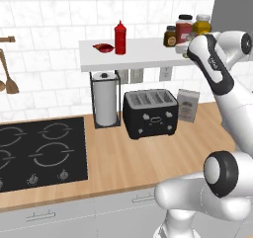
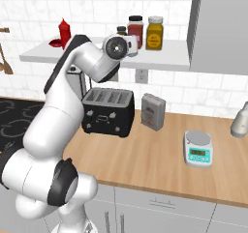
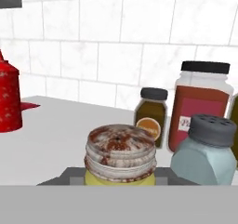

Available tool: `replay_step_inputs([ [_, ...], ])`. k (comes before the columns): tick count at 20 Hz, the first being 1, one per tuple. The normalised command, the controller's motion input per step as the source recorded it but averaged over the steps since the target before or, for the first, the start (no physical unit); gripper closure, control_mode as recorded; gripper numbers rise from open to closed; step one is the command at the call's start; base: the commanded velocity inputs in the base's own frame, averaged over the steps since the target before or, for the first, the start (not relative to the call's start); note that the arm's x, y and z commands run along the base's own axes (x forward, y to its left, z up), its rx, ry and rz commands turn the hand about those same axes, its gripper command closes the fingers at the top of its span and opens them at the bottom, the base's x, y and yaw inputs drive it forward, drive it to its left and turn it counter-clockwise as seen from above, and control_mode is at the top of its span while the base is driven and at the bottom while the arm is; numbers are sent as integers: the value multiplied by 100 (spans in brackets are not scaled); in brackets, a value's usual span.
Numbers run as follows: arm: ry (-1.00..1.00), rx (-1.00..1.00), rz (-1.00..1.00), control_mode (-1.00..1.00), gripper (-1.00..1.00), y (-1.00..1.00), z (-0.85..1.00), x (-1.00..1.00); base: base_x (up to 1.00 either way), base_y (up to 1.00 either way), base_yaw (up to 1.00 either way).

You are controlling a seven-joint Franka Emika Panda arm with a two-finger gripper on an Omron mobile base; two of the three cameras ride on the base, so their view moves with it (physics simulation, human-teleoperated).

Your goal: Put the shaker and condiment bottle from the counter next to their counterparts in the cabinet.

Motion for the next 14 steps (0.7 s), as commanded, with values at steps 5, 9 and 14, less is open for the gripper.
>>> replay_step_inputs([
  [5,0,0,-1,-100,100,0,-29,13,0,0,0],
  [9,0,0,0,-100,100,0,-7,26,0,0,0],
  [14,0,0,0,-100,100,0,0,41,0,0,0],
])
